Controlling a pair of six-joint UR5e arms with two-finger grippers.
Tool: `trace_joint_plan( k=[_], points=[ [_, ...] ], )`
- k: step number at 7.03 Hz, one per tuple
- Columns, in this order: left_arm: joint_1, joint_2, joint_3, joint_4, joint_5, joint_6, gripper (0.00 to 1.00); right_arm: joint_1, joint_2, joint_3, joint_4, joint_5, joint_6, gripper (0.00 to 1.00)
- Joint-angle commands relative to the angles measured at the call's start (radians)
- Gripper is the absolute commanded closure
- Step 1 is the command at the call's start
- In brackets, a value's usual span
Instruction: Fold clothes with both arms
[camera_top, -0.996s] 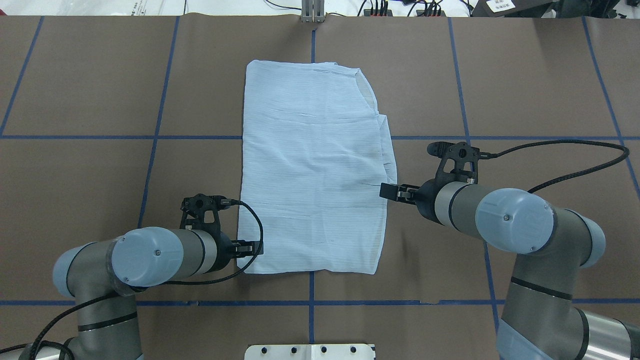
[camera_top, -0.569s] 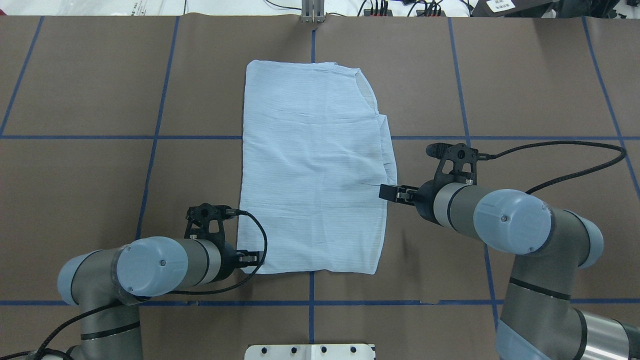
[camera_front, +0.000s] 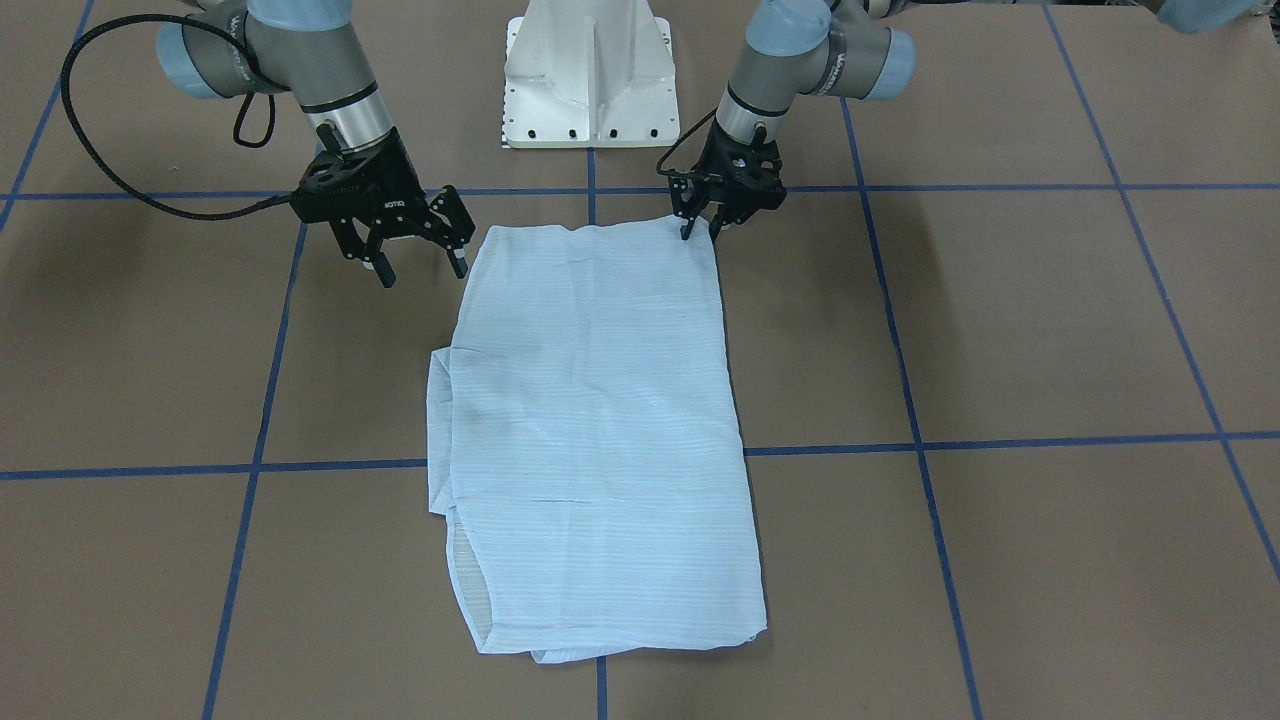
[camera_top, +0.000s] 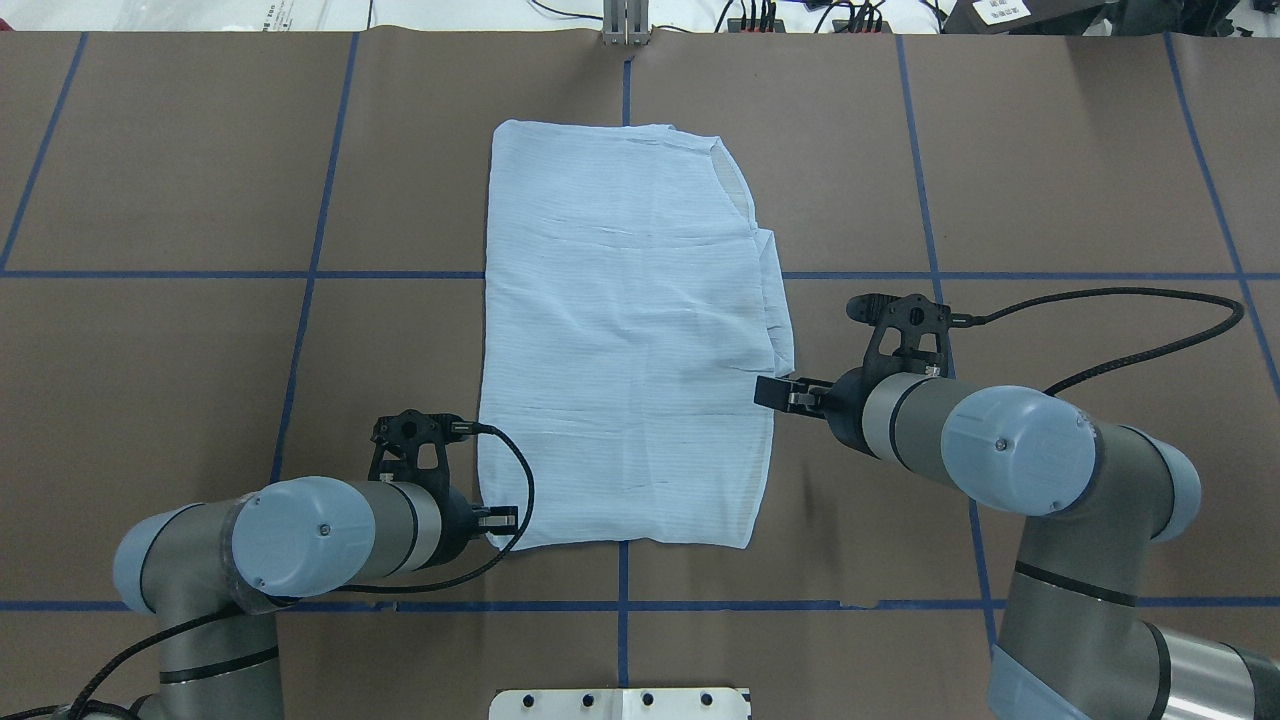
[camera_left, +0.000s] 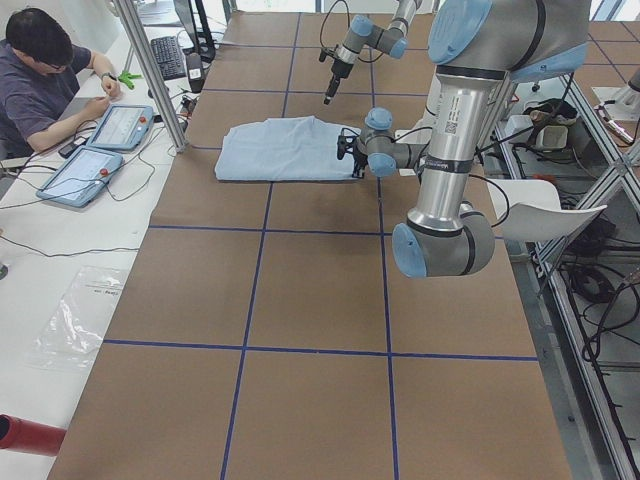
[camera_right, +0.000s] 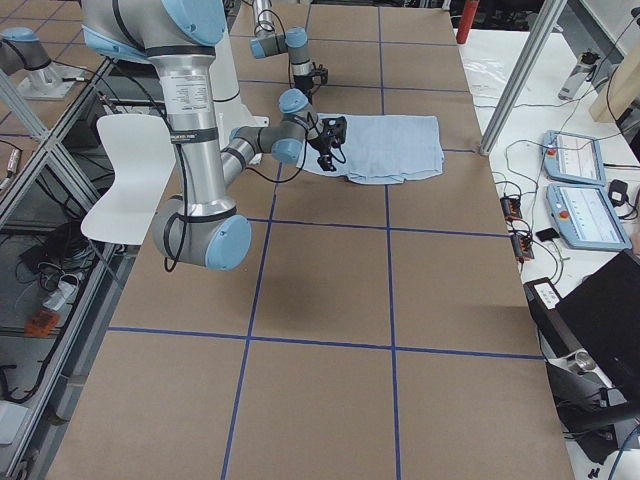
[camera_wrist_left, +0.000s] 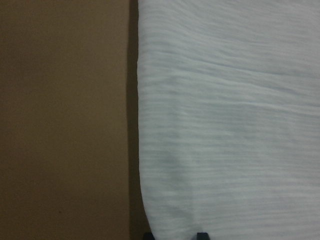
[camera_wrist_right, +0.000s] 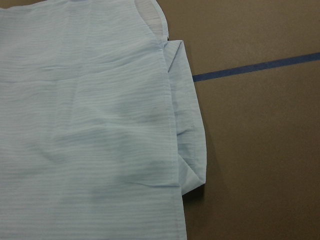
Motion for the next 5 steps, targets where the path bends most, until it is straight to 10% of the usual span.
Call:
trace_joint_plan(
  k=[1,5],
  points=[
    [0.000,0.001,-0.001,0.000,0.015,0.000,1.00,-0.011,0.001,0.008,-0.007,-0.024,0.073,0.00],
    [0.002,-0.002,-0.001,0.000,0.017,-0.002,1.00,-0.153,0.153,0.013,-0.369,-0.067,0.557,0.08]
  ],
)
